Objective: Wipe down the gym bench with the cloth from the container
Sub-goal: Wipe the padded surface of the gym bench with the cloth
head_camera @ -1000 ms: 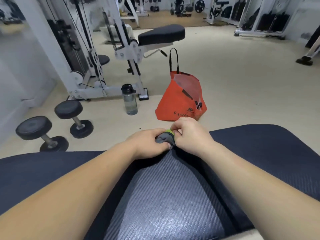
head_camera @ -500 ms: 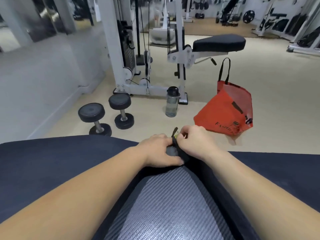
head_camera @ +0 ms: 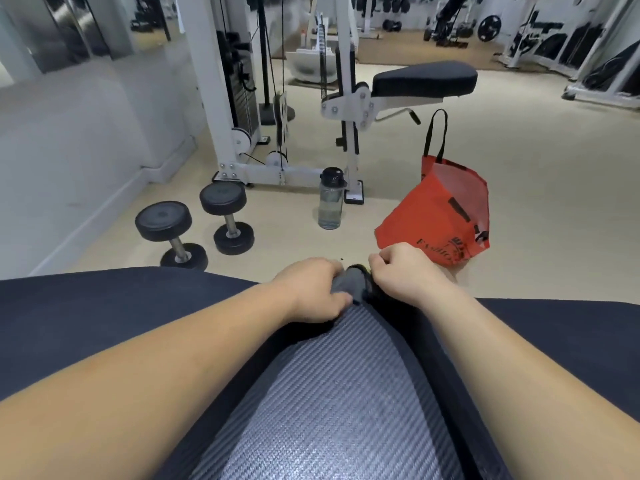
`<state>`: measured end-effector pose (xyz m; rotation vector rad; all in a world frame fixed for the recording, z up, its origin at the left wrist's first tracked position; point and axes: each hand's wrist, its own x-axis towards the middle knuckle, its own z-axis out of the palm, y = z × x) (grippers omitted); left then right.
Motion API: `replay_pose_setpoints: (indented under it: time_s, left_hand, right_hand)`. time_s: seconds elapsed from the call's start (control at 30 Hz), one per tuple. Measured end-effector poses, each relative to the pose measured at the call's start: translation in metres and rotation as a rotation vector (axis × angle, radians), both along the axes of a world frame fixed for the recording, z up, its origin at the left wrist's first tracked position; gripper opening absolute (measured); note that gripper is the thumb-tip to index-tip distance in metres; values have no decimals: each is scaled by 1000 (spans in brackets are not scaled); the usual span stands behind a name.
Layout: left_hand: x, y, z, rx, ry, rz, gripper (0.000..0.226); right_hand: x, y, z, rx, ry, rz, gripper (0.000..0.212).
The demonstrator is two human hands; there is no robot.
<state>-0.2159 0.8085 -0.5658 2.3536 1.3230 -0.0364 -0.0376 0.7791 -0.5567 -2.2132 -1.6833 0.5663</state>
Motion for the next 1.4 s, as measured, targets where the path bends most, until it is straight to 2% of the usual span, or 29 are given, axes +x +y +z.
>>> replay_pose_setpoints:
  time_s: [0.13,0.23,0.3,0.37,0.4,0.43,0.47,0.53,0.6,0.63,0.7,0.77,0.93,1.07,1.13,1.27,1.33,1.4]
  left_hand:
    - [-15,-16,33,167,-106,75,22]
    - [-35,-33,85,137,-316,97,27]
    - [-54,-40,119,-105,-486,125,28]
    - [-74,-42,132,-454,-584,178,27]
    - [-83,-43,130,-541,-588,205,27]
    - [-93,-42,121,-519,-550,229,29]
    - [-101,-42,110,-421,-475,257,33]
    - [-113,-54,85,-142,-234,290,52]
    - [-116,-78,60,42,-28,194,70]
    - [-115,-91,46,62,45,108,74]
    - [-109,-114,20,91,171,-25,75]
    - [-96,-126,10,166,247,-69,74]
    - [-73,-117,3,203,227,-191,75]
    - [-93,-87,-6,225,230,-147,66]
    - [-123,-62,-7,203,234,5,62]
    - [-158,-29,-1,113,274,438,60]
    - [-136,-50,-4,144,274,413,63]
    - [-105,-88,-8,179,201,254,67]
  right_hand:
    - [-6,0,11,149,292,-92,49]
    - [-11,-6,30,215,555,-132,40]
    - [-17,-15,44,195,745,-106,32]
    - [-23,-22,51,151,811,-58,26]
    - [-27,-25,52,138,796,-31,23]
    - [-33,-27,51,123,762,3,19]
    - [-39,-28,48,107,720,36,19]
    - [-51,-27,37,69,604,89,30]
    - [-59,-25,22,30,433,152,35]
    - [-63,-26,16,7,343,191,33]
    - [-69,-25,4,-16,197,247,26]
    - [-73,-24,0,-3,124,265,23]
    - [-73,-17,-3,33,80,246,26]
    - [-68,-14,-10,36,59,241,23]
    - [-70,-15,-10,12,62,246,25]
    - [-72,-19,-9,-3,25,258,25]
    - [-72,-19,-8,-12,5,263,24]
    - [-74,-17,-10,12,-6,251,23]
